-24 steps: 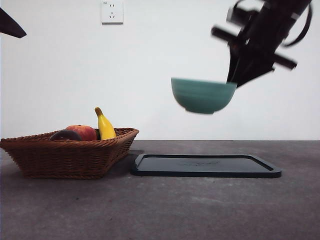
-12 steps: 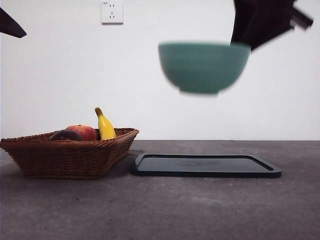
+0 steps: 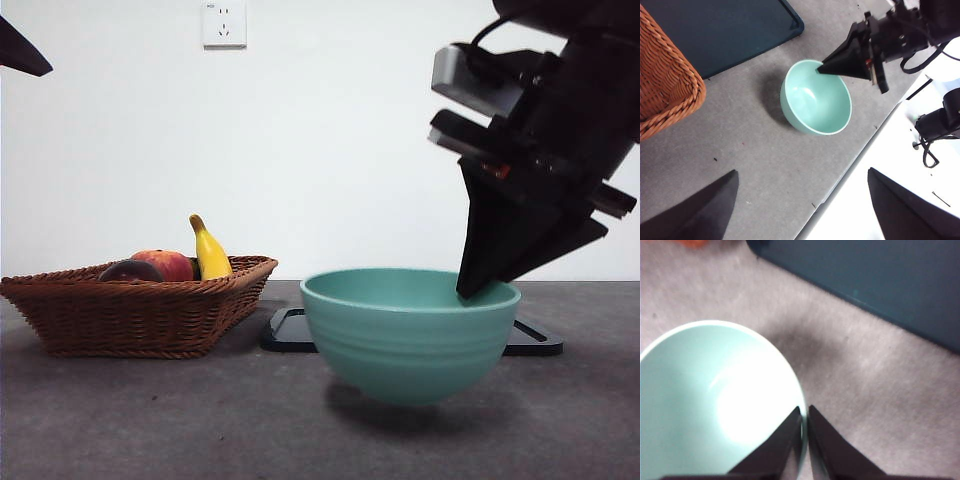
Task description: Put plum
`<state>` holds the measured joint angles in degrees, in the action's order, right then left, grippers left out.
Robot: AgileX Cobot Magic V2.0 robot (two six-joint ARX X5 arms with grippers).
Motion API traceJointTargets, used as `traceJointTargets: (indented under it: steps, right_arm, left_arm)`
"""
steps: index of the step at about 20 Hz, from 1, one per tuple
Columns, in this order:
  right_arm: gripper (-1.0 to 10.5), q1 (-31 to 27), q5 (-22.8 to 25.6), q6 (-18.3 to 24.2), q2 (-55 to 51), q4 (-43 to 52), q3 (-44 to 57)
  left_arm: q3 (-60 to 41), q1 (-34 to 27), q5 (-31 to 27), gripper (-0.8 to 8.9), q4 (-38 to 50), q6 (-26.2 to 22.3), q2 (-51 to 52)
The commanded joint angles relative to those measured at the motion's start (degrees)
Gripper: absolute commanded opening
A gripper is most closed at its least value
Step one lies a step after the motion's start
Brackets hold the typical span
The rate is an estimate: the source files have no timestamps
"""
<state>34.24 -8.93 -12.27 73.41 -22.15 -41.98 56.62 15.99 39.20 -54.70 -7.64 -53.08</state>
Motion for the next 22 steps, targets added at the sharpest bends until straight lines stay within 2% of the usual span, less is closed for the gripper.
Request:
traceJointTargets:
  steps: [1,11,14,15,22]
  right_arm:
    - [0.1,0.5,0.2,-0.8,1.6,1.4,-0.3]
    - [0.2,0.6,0.3,-0.3,4.8,1.6,-0.3]
    - [1.9,0.6,0.4,-0.6,4.7,1.6,-0.4]
    - [2.2,0.6,0.4,-0.7,4.7,1.6,-0.5]
    - [2.2,0.5,0.4,-1.2,-3.0,-1.1,-3.2]
  left_arm:
    - [1.2,0.2,0.3,4.05,0.2,-0.7,-0.4]
    - [1.2,0.2,0.3,4.05,0.1,-0.7,-0.4]
    - [1.2,0.2,0.3,4.05,0.1,-0.7,-0.4]
    - [1.2,0.2,0.3,4.05,0.1,-0.7,-0.4]
    - [1.2,0.2,0.3,4.05,0.1,-0.7,-0.4]
